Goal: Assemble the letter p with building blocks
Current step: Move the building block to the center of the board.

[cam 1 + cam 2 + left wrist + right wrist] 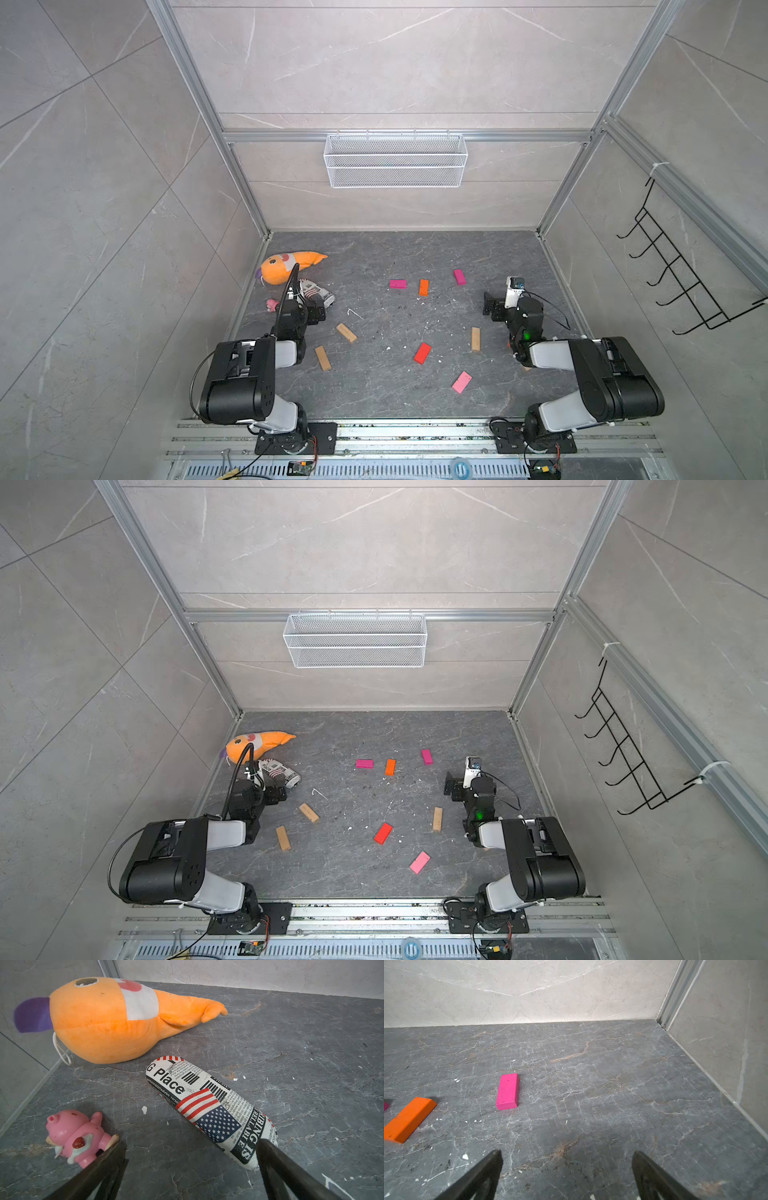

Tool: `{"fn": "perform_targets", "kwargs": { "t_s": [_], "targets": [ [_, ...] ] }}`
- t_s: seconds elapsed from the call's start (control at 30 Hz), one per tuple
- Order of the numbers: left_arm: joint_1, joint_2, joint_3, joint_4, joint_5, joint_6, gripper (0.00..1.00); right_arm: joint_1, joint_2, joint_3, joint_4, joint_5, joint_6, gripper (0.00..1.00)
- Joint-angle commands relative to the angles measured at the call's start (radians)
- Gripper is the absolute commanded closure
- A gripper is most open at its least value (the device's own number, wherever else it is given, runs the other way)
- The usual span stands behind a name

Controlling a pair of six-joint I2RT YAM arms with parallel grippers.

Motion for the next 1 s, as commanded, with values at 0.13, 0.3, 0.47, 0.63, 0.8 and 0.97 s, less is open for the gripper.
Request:
{"fn": "perform_targets", "kwargs": {
  "t_s": [0.13, 0.3, 0.47, 0.63, 0.8, 0.97],
  "targets": [
    [0.005, -0.004, 0.014, 0.024, 0.000, 0.010, 0.00, 0.003, 0.006, 0.007, 0.008, -0.009, -0.012, 0.00],
    [0.004, -0.004, 0.014, 0.024, 0.000, 0.009, 0.00, 0.003, 0.006, 0.006, 0.010, -0.010, -0.015, 0.00],
    [0.004, -0.004, 0.013, 0.024, 0.000, 0.010, 0.00, 0.003, 0.006, 0.005, 0.009, -0.010, -0.015, 0.00],
    [0.005, -0.004, 0.014, 0.024, 0.000, 0.010, 0.00, 0.002, 0.006, 0.006, 0.010, -0.009, -0.015, 0.00],
    [0.004, -0.004, 0.014, 0.023, 0.002, 0.008, 0.00, 0.002, 0.007, 0.008, 0.006, -0.006, -0.008, 0.00],
    [0.006, -0.006, 0.012, 0.027, 0.003, 0.005, 0.00, 0.002, 0.008, 0.009, 0.009, 0.011, -0.002, 0.00]
  ]
}}
